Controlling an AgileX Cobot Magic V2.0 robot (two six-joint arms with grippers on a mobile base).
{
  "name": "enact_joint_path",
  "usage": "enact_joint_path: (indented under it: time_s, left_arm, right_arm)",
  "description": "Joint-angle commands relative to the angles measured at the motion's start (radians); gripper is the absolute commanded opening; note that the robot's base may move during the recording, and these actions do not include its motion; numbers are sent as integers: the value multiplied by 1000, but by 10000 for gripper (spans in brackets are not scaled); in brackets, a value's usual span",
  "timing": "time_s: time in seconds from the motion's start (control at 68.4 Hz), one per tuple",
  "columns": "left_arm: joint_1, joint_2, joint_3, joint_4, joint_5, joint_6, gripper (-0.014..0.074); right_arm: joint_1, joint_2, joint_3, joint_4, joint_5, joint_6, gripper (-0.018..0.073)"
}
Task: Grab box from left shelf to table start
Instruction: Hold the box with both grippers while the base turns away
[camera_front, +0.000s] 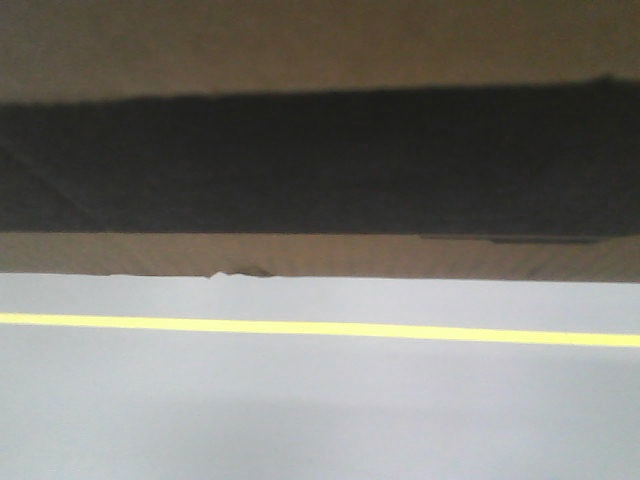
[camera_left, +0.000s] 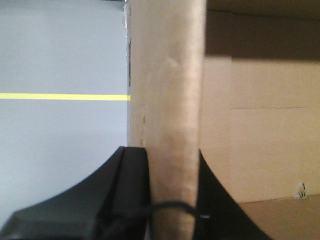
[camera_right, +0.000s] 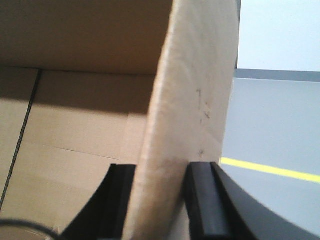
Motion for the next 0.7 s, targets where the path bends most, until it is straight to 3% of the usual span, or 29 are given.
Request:
enact_joint_path:
  time_s: [0.0,0.687]
  left_arm:
    - [-7,2,-39,-22,-188,-25,-92]
    - [-7,2,-39,-22,-188,-25,-92]
  right_arm:
    - [-3,21,-26,-54,-154,-6,58]
    - [-3,21,-26,-54,-154,-6,58]
